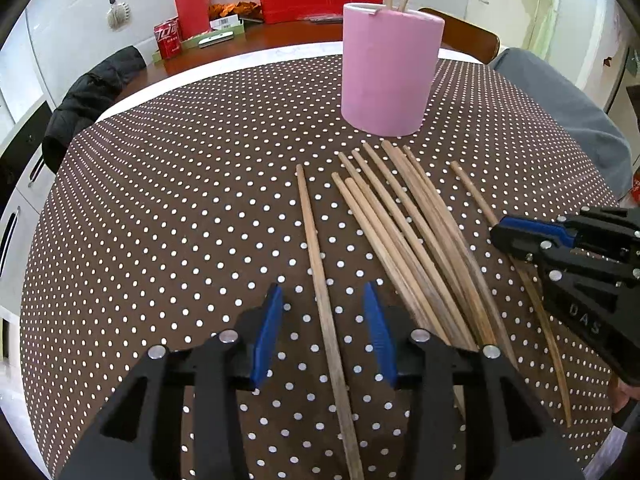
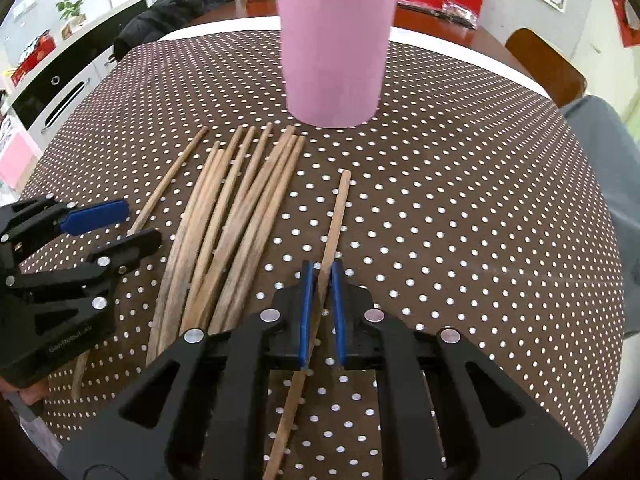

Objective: Organize utensils
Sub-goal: 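Lift the chopstick with the right tool over the pink cup, then drop the chopstick into the pink cup by opening the right tool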

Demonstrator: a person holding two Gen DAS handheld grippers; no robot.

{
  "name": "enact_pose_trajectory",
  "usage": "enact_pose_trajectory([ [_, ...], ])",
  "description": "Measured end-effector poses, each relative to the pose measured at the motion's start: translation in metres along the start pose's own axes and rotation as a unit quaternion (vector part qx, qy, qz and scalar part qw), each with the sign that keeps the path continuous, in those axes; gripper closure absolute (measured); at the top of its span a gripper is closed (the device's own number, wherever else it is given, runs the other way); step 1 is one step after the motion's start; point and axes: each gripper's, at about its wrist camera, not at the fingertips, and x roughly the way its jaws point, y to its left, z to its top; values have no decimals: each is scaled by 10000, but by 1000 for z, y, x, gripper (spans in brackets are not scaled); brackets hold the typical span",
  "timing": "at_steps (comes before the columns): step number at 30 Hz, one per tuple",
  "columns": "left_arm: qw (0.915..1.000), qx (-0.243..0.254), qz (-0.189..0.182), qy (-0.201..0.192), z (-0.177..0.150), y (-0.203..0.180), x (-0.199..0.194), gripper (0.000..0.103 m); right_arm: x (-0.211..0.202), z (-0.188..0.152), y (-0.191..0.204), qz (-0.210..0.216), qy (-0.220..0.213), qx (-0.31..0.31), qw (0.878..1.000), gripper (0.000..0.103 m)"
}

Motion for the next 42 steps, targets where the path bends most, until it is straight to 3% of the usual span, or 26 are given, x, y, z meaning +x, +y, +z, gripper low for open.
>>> enact_pose_trajectory([
  [1, 10000, -13, 38, -23, 0, 1, -1, 92, -1, 0, 0, 114, -9, 30, 9999, 96],
  [2, 10000, -21, 22, -14, 0, 3, -1, 96, -2, -2, 0, 187, -31, 43, 9998, 97],
  [7, 9984, -418, -298, -216, -6, 20, -11, 97, -18, -11, -18, 779, -440, 331, 9954, 97],
  [12, 9927, -665, -498, -876, -2, 28, -41, 97, -46, -13, -25, 1205, -1034, 398, 9865, 97],
  [16, 9821, -775, -624, -1598, 7, 29, -70, 97, -67, -9, -36, 1535, -1476, 578, 9754, 97],
  [24, 9584, -766, -872, -2607, 24, 18, -108, 97, -97, 1, -47, 1719, -2084, 729, 9601, 97],
  [37, 9400, -601, -980, -3213, 72, 14, -128, 97, -134, 33, -55, 1707, -2773, 587, 9437, 97],
  [42, 9254, -563, -1070, -3593, 105, 18, -147, 97, -161, 68, -61, 1589, -3265, 504, 9304, 97],
])
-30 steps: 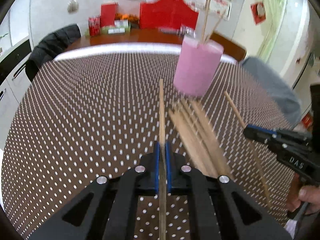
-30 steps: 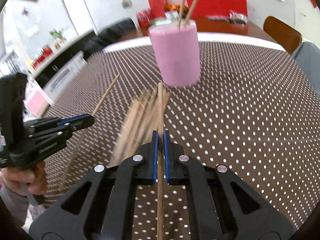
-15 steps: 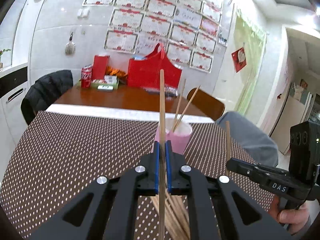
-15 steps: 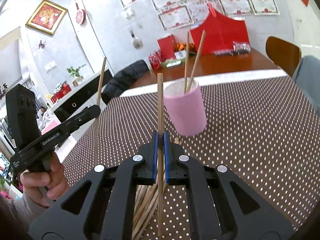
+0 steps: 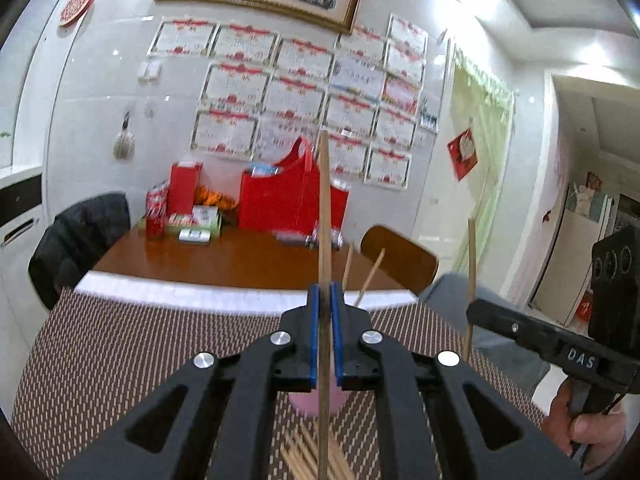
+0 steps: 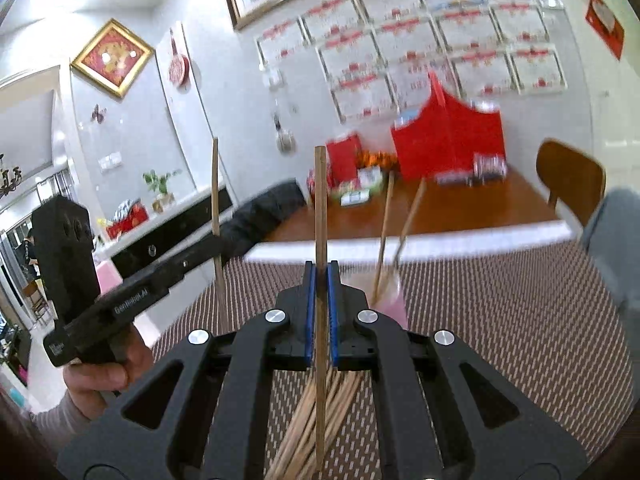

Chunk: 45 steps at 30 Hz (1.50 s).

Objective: Organize utensils
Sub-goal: 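Drop the chopstick into the pink cup by opening the right tool, then move the right tool back down to the chopstick pile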

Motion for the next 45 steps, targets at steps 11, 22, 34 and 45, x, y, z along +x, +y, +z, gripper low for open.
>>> enact_pose_trajectory([
  [11, 9967, 111, -376, -707, 65, -19, 63, 97, 43, 84, -11, -158, -783, -95, 9968, 97],
  [22, 9989, 129, -163, -425, 29, -9, 129, 97, 100, 82, -39, -369, -619, -7, 9974, 97],
  [34, 9999, 125, -54, -93, 5, 4, 124, 52, 104, 50, -58, -554, -441, 442, 9965, 12],
  [45, 9985, 338, 431, -86, 17, -4, 68, 26, 51, 51, -59, -1022, -533, 710, 9908, 6],
])
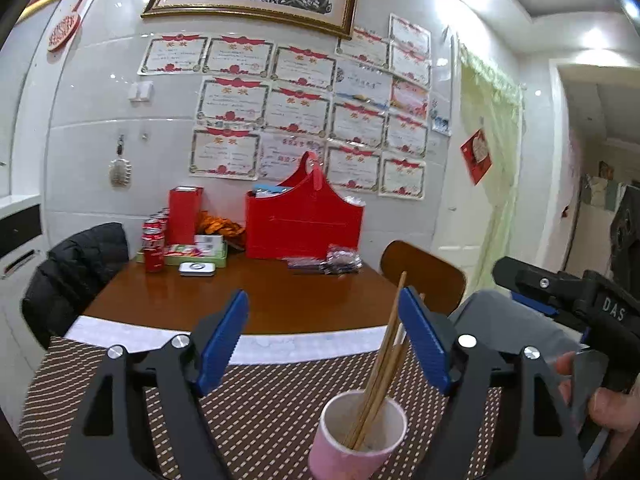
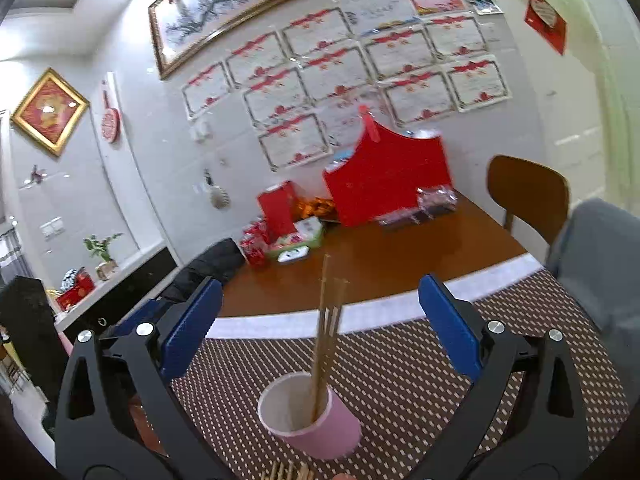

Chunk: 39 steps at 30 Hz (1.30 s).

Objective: Organize utensils
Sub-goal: 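Move the right tool back down to the chopstick pile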

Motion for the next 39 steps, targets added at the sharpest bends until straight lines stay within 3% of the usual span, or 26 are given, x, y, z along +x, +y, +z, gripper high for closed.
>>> enact_pose_trajectory([
  [11, 9990, 273, 331, 90, 2, -17, -55, 26, -46, -10, 2, -242, 133, 56, 9996, 6],
  [21, 9979, 273, 537, 241, -14, -18, -101, 26, -82, -26, 34, -295, 425, -452, 9976, 6],
  [29, 9944, 113, 654, 817, -60, -4, -98, 26, -81, -61, 31, -378, 888, -490, 9941, 6],
  [39, 9786, -171, 867, 1856, -132, 15, -90, 26, -63, -120, 15, -501, 1751, -531, 9818, 6],
])
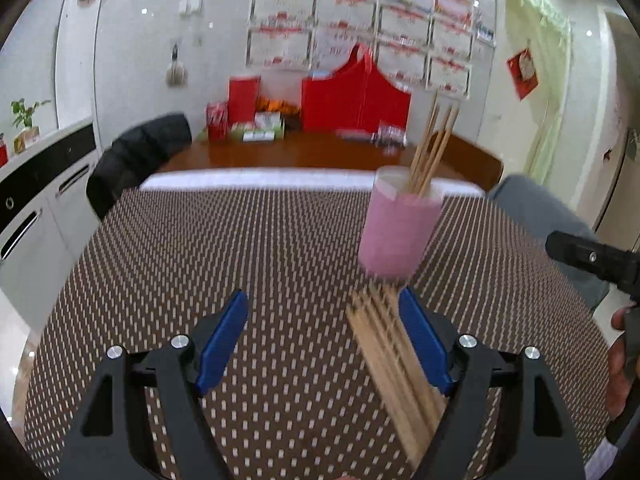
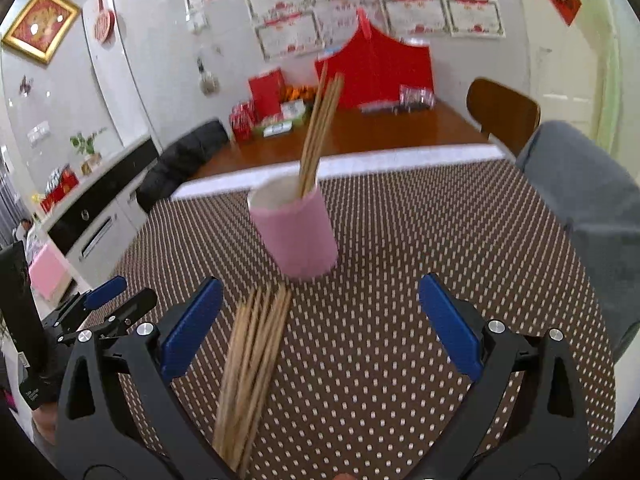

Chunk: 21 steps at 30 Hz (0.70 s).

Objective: Organize utensils
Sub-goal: 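Move the right tool back down to the chopstick pile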

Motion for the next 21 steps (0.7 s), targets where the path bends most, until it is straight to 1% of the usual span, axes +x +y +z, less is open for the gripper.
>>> enact_pose_trajectory([
  [1, 9999, 3, 31, 128, -9, 0, 3, 26, 2, -5, -1, -5, 59, -2, 10000, 6],
  [7, 9985, 48, 17, 550, -38, -5, 13, 26, 15, -28, -6, -8, 402, 49, 9992, 6],
  [16, 9954, 185, 29, 940, -56, -19, 23, 26, 14, -41, -14, -29, 535, 153, 9984, 6],
  [19, 9941, 190, -52, 1066, -63, -23, 26, 26, 16, -47, -15, -32, 611, 189, 9979, 6],
  [21, 9929, 245, -29, 1161, -68, -27, 26, 26, 17, -52, -17, -30, 663, 218, 9976, 6],
])
